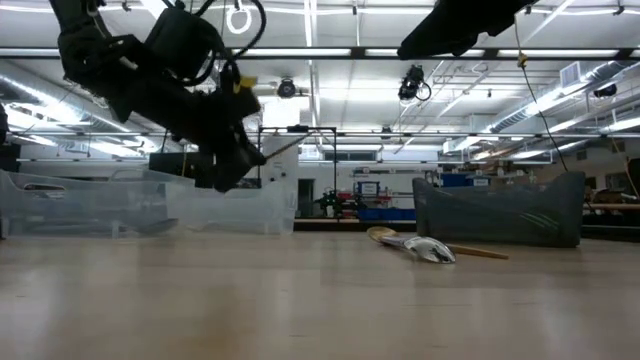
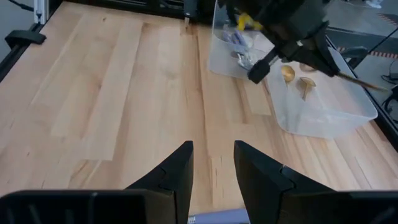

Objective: Sort silverware by color (type)
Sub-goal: Put the gold spoon into the top transparent bin

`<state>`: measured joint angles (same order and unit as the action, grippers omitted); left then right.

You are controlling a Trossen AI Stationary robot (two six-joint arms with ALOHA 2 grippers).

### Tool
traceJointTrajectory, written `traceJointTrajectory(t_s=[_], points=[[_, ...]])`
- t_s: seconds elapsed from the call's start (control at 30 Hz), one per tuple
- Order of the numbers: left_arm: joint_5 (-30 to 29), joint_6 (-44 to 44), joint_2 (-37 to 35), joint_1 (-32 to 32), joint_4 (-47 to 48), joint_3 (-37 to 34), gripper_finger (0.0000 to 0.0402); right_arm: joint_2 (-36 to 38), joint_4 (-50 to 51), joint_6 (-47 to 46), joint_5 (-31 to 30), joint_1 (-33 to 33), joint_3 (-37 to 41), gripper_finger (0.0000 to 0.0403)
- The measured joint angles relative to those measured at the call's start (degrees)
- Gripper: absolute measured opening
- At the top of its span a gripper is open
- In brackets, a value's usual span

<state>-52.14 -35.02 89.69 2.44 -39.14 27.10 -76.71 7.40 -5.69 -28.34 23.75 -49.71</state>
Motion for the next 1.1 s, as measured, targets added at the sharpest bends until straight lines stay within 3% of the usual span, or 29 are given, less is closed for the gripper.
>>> traceJointTrajectory(t_s=[0.2, 0.37, 0.5, 0.6, 0.83, 1.1], points=[[9.9, 4.8, -6.1, -0.1, 3.2, 1.1, 0.0007, 0.0, -0.1, -1.1, -1.5, -0.2, 0.0, 0.0125], [16.4, 8.0, -14.0, 2.5, 25.7, 5.7, 0.0007, 0.0, -0.2, -3.1, -2.1, -1.1, 0.0, 0.0125], [22.8, 10.1, -15.4, 6.5, 44.2, 10.8, 0.0007, 0.0, -0.5, -3.6, -2.1, -1.6, 0.0, 0.0125], [25.9, 6.6, -15.0, 8.9, 54.2, 14.1, 0.0007, 0.0, -1.1, -3.8, -2.1, -1.8, 0.0, 0.0125], [32.2, -6.6, -14.3, 14.2, 61.9, 19.0, 0.0007, 0.0, -2.2, -3.8, -2.1, -2.3, 0.0, 0.0125], [40.8, -13.5, -13.5, 21.6, 62.3, 19.8, 0.0007, 0.0, -2.6, -4.9, -2.1, -2.3, 0.0, 0.0125]])
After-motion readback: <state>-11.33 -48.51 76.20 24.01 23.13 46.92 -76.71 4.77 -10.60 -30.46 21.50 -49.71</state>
